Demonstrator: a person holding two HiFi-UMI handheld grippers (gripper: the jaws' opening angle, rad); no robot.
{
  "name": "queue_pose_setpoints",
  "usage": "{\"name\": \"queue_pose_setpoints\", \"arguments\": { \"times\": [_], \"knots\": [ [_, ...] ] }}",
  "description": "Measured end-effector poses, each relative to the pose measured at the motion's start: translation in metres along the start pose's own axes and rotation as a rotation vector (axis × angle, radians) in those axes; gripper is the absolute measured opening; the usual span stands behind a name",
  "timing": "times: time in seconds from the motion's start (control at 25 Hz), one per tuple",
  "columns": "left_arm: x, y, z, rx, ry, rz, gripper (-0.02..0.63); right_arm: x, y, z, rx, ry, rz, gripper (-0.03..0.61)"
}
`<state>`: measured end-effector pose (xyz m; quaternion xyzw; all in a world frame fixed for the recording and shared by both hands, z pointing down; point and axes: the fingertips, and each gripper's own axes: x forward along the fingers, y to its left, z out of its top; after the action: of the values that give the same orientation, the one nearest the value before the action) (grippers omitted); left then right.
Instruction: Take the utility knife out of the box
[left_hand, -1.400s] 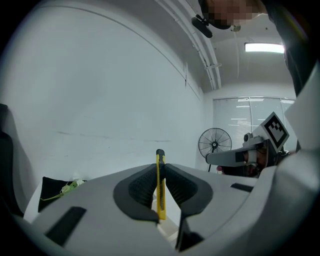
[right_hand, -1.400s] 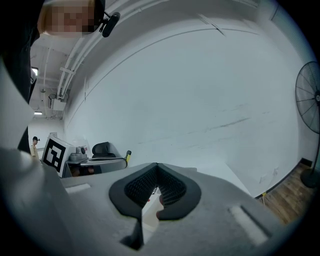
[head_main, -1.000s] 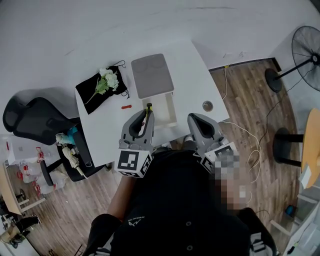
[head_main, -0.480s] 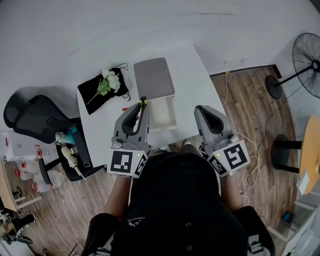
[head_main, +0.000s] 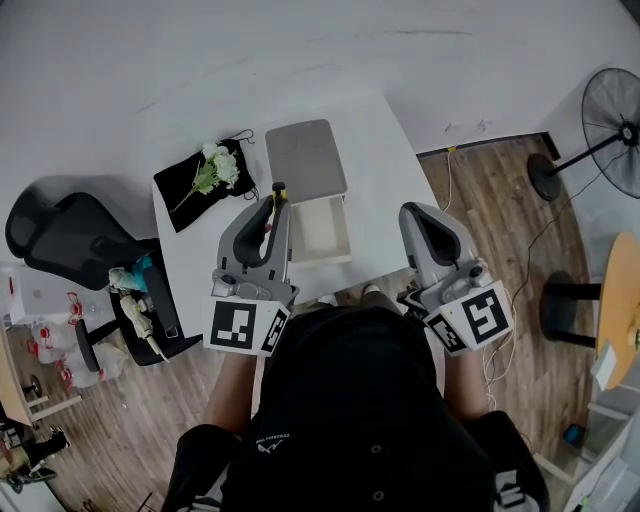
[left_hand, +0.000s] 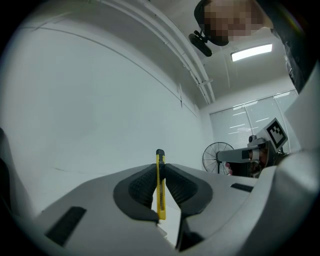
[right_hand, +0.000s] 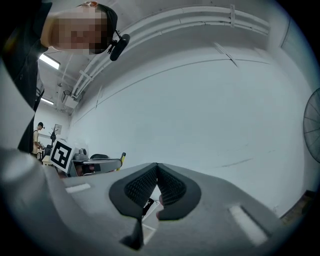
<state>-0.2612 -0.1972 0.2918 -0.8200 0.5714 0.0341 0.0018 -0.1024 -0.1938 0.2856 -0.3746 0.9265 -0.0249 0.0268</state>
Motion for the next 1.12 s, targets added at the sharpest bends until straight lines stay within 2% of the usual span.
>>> {"name": "queue_pose_setpoints", "arguments": {
  "times": [0.28,0.6,1.12],
  "knots": [
    [0.000,0.000,0.005,-0.009,-0.011,-0.003,0.052,-0.001,-0.007,0.008,0.013,-0.006,-0.027,0.005],
    [0.002,-0.005,-0.006,-0.008,0.009,-0.030,0.052,0.004,-0.004,0.005,0.020,-0.006,-0.017,0.005],
    [-0.001,-0.003,-0.015,-0.017,0.034,-0.025,0.054,0.008,-0.004,0.000,0.030,0.007,-0.008,0.005]
  ]
}}
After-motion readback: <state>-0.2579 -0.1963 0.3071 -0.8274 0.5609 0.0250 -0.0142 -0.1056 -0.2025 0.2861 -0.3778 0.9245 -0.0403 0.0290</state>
